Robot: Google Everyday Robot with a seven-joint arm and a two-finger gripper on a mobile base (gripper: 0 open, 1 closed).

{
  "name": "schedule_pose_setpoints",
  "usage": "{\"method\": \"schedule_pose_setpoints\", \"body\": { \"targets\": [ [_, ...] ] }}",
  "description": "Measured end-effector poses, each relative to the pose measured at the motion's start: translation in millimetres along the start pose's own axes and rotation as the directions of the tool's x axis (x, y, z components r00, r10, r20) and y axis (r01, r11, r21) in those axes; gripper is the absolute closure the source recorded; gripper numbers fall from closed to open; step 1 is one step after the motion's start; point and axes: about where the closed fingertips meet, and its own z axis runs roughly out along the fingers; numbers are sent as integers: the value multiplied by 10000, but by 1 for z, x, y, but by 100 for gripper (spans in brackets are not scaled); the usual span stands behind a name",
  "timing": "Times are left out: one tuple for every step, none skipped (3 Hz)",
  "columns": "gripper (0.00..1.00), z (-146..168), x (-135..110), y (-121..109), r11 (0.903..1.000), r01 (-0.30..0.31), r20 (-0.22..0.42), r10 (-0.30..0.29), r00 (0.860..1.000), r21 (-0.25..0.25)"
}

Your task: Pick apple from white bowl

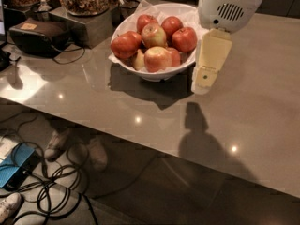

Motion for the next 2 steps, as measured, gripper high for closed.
{"method": "schedule_pose_setpoints", "body": {
  "targets": [
    [0, 9, -32, -19, 9992, -242, 168, 247, 9996, -307],
    [0, 12, -58, -26, 9983, 151, 556, -120, 9984, -559]
  ]
}}
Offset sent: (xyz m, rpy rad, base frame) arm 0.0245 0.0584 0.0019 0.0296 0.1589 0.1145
